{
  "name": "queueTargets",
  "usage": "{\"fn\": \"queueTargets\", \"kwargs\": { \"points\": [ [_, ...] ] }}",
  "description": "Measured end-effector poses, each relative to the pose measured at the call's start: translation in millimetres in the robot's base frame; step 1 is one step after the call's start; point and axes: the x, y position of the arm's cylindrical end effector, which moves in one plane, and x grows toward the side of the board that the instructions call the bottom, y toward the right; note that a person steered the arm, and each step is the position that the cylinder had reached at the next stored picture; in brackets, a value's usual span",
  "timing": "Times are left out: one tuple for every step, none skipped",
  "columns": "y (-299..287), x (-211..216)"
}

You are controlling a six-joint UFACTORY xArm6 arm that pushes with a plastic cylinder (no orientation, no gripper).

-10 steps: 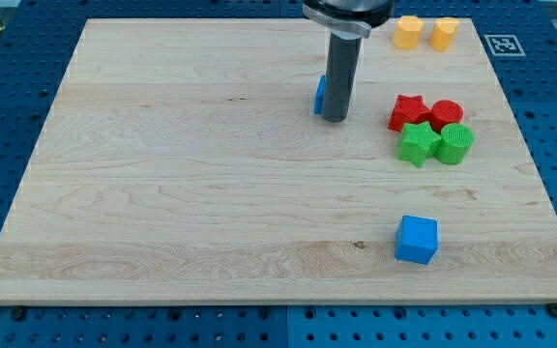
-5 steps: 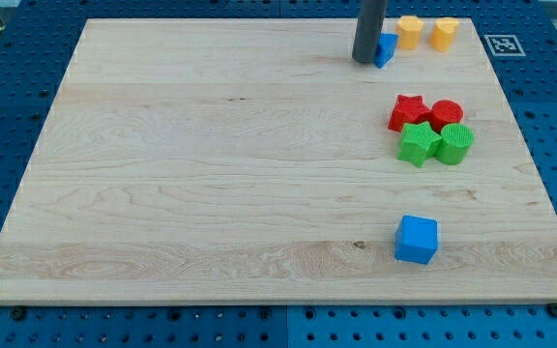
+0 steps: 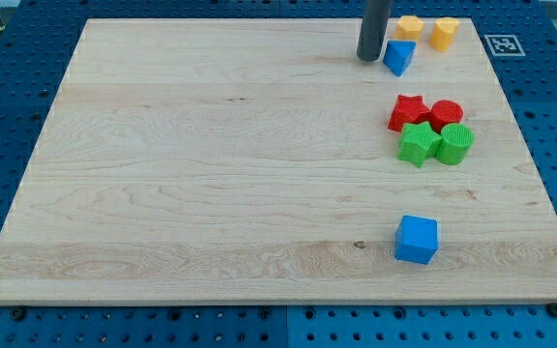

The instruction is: Move the blue triangle into the bottom side of the yellow heart

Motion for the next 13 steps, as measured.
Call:
{"fn": "queueTargets", "kwargs": {
  "points": [
    [35.9,2.7],
    [71.4,2.3],
    [72.6,24.2],
    [84.8,26.3],
    [95.1,34.4],
    [104.9,46.1],
    [129.4,54.8],
    [141.7,46.1],
    [130.7,30.8],
    [128.4,33.3],
    [121.6,66.8],
    [114.0,45.0],
    [114.0,16.6]
  ]
}}
